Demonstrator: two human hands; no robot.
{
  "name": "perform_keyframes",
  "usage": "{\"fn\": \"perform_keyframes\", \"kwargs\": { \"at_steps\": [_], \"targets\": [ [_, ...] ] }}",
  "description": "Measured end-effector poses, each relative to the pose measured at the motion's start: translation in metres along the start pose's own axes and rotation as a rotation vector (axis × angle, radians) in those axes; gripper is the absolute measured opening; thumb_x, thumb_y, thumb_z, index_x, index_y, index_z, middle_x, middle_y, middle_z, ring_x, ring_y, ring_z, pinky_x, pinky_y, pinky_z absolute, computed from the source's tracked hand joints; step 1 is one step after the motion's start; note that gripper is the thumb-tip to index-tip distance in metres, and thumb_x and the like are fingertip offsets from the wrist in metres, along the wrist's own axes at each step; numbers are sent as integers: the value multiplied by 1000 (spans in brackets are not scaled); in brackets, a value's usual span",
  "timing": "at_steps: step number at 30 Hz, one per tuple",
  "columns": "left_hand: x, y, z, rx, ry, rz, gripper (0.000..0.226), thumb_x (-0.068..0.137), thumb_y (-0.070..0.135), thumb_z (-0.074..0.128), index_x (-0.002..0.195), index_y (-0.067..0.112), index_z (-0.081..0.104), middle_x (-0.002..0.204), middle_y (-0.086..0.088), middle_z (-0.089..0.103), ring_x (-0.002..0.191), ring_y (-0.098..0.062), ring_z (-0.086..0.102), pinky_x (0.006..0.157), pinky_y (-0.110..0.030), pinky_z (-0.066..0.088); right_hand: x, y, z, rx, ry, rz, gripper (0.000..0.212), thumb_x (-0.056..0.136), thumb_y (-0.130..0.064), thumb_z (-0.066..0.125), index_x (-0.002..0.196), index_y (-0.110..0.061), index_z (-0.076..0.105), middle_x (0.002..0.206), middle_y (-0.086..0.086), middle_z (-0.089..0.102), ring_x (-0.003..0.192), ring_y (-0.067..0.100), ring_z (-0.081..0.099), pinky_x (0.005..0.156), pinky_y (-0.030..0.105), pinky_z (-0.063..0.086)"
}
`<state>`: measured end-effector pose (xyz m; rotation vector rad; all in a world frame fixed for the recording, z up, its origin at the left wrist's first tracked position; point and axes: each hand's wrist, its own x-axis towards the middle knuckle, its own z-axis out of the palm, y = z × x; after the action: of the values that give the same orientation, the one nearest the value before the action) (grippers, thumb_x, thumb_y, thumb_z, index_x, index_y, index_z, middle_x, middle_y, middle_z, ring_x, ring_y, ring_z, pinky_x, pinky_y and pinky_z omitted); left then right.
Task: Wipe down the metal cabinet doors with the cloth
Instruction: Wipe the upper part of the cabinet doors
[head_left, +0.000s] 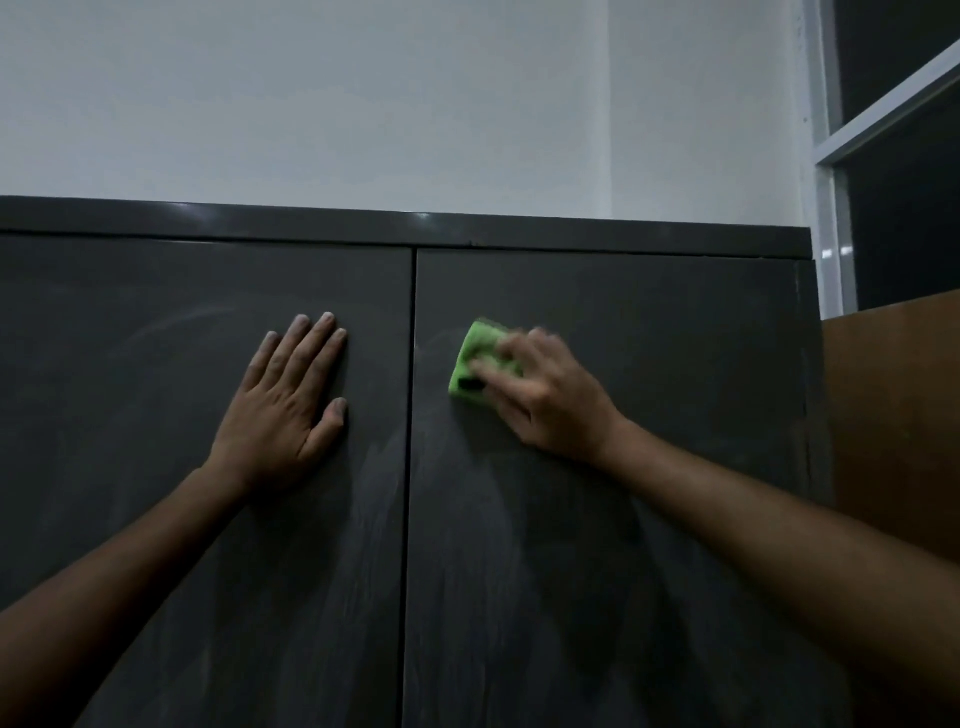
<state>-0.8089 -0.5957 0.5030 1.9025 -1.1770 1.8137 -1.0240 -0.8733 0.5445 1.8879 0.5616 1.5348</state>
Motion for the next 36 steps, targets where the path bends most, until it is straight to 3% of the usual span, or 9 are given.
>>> {"fn": "perform_keyframes", "kwargs": {
  "at_steps": [3, 8, 13, 18, 21, 24, 28, 33, 36],
  "targets": [
    [0, -1, 0, 3, 8, -1, 75, 104, 50, 29, 168, 12, 15, 177, -8, 8, 164, -23, 2, 133, -43, 0, 0, 6, -7, -31, -171, -352, 33, 100, -30, 61, 131, -19, 67, 121, 15, 64, 95, 31, 57, 78, 44, 48],
    [0, 0, 1, -1, 24, 6, 75, 104, 49, 30, 167, 11, 17, 176, -9, 11, 164, -24, 4, 133, -45, 3, 17, 7, -2, -64, 77, 104, 35, 100, -30, 61, 129, -14, 69, 129, 17, 55, 105, 40, 58, 85, 51, 47],
    [0, -1, 1, 8, 6, 2, 76, 104, 51, 28, 167, 11, 16, 176, -9, 9, 164, -23, 2, 133, -46, 3, 3, -5, 3, -50, -117, -271, 39, 99, -30, 60, 136, -17, 64, 134, 20, 58, 113, 38, 56, 92, 50, 49],
    [0, -2, 3, 14, 18, 10, 76, 105, 52, 26, 168, 12, 14, 177, -9, 8, 164, -23, 2, 133, -46, 4, 24, -2, 4, -58, 52, 20, 31, 97, -21, 64, 127, -16, 72, 131, 24, 62, 106, 45, 59, 87, 55, 50],
    [-1, -3, 3, 11, 20, 7, 76, 105, 51, 29, 168, 11, 15, 177, -9, 9, 164, -23, 3, 133, -47, 5, 8, -23, 14, 19, -33, -152, 32, 99, -32, 64, 128, -19, 71, 133, 22, 62, 112, 42, 58, 91, 53, 48],
    [-1, -3, 4, 13, 31, 7, 76, 104, 50, 31, 168, 11, 15, 177, -9, 10, 164, -23, 3, 133, -47, 6, 20, -4, 6, -11, -81, -260, 29, 98, -24, 66, 126, -19, 73, 131, 22, 63, 110, 43, 60, 93, 52, 50],
    [-1, -3, 4, 5, 34, 8, 76, 104, 50, 31, 168, 11, 15, 177, -8, 9, 164, -23, 2, 133, -47, 4, 48, 1, 7, -31, 86, 103, 25, 98, -20, 66, 120, -13, 75, 127, 23, 63, 106, 45, 59, 89, 54, 49],
    [-1, -3, 4, 4, 30, 14, 77, 104, 49, 31, 167, 9, 15, 176, -10, 10, 164, -25, 4, 132, -50, 9, 30, -32, 19, 51, -203, -432, 36, 98, -27, 61, 133, -22, 68, 137, 18, 60, 116, 38, 58, 94, 48, 50],
    [-2, -3, 4, 6, 27, 13, 77, 104, 50, 31, 168, 9, 15, 176, -10, 9, 164, -24, 3, 132, -50, 8, 62, -10, 11, 20, -46, -204, 29, 96, -18, 66, 123, -14, 74, 129, 22, 63, 106, 43, 61, 92, 52, 52]
  ]
}}
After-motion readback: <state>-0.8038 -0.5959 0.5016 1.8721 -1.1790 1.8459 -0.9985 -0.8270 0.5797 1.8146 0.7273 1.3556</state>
